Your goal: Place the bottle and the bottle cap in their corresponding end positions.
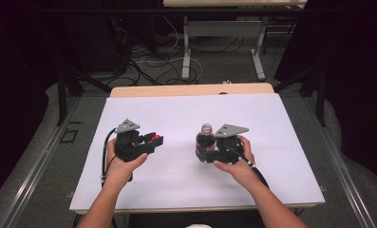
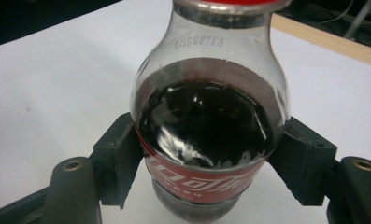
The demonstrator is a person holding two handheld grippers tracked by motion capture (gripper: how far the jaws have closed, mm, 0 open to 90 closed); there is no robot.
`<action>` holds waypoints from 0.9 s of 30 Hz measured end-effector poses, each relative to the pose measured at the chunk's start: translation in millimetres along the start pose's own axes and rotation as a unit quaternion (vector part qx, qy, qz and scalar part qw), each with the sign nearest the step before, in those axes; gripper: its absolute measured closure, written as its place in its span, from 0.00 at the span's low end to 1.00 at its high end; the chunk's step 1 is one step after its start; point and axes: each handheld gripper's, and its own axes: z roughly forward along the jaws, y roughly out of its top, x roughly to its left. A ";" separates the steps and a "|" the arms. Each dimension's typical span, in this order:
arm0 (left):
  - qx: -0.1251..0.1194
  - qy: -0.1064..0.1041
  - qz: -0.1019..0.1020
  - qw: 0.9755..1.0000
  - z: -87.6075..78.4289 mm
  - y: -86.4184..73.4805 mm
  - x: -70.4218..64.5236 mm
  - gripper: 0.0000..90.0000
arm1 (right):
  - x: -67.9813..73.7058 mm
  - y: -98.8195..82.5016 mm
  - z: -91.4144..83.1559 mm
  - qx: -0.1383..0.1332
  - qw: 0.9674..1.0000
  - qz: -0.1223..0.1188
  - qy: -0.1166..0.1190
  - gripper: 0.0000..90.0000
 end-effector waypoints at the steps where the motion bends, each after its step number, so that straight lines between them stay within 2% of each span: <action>1: 0.001 -0.003 -0.007 1.000 -0.2 -1.0 0.4 0.68 | -1.9 2.4 0.3 0.000 1.000 0.008 -0.007 0.34; 4: -0.001 0.001 0.001 1.000 -1.7 -2.4 4.0 0.68 | -10.5 9.7 2.8 -0.005 1.000 0.023 -0.014 0.34; 11: -0.001 0.001 -0.020 1.000 -1.8 -7.0 7.8 0.68 | -27.4 27.1 12.2 -0.005 0.998 0.045 -0.037 0.34; 12: -0.001 0.001 -0.016 1.000 -2.0 -7.3 8.8 0.68 | -29.8 29.5 14.3 -0.005 0.998 0.043 -0.039 0.33; 13: -0.003 0.000 -0.022 1.000 -1.6 -7.9 8.6 0.68 | -31.1 31.7 16.5 -0.006 0.998 0.045 -0.041 0.34; 14: -0.003 0.002 -0.017 1.000 -1.9 -7.9 9.6 0.68 | -33.4 33.9 19.1 -0.004 0.998 0.039 -0.045 0.33; 20: 0.001 0.001 -0.024 1.000 -2.6 -9.0 11.0 0.68 | -41.4 45.2 35.9 0.001 0.997 0.052 -0.052 0.33; 21: 0.001 0.002 -0.025 1.000 -2.6 -9.3 11.3 0.68 | -43.8 46.5 39.6 -0.004 0.997 0.048 -0.056 0.33; 24: -0.001 0.003 -0.028 1.000 -2.3 -9.9 12.4 0.68 | -47.4 49.8 47.9 -0.005 0.996 0.063 -0.059 0.33; 27: -0.005 0.004 -0.031 1.000 -2.2 -10.2 14.1 0.68 | -50.2 49.7 57.5 -0.007 0.995 0.060 -0.074 0.33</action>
